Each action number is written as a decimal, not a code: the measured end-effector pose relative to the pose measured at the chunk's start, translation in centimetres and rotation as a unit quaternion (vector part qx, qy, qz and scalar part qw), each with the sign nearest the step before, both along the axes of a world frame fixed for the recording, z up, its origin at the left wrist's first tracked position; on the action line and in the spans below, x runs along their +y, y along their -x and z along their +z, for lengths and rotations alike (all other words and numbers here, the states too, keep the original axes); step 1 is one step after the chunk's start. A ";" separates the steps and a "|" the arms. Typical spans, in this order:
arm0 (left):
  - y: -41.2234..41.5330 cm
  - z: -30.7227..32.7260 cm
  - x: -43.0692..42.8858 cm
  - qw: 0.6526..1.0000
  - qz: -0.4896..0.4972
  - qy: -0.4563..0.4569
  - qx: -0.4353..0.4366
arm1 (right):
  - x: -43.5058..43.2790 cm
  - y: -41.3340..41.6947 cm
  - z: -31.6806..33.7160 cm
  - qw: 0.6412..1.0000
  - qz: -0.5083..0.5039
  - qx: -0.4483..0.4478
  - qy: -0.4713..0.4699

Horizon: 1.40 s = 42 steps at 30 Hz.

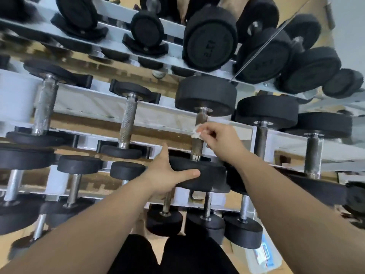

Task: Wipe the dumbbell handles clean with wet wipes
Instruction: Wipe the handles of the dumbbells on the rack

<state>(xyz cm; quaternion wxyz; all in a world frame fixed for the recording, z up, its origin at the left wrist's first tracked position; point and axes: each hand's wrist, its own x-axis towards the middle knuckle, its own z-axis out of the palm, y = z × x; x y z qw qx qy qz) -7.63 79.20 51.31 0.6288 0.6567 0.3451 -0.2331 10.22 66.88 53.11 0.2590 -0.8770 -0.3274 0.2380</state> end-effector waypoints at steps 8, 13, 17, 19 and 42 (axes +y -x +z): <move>-3.3 3.5 -5.6 0.969 0.213 -0.121 -0.035 | -0.4 -0.3 -1.8 0.980 -0.112 0.118 -0.115; -5.8 2.9 -7.0 0.923 0.270 -0.264 0.077 | 0.1 -1.6 -1.8 0.968 -0.147 0.138 -0.150; -5.8 2.4 -7.1 0.917 0.271 -0.283 0.079 | -2.6 0.3 -1.9 0.961 -0.065 0.257 -0.073; -5.8 2.4 -7.0 0.915 0.278 -0.283 0.077 | -3.2 0.9 -2.2 0.959 -0.066 0.266 -0.072; -5.8 3.2 -7.8 0.906 0.331 -0.260 0.035 | 0.6 -1.9 -2.8 0.881 -0.264 0.317 -0.231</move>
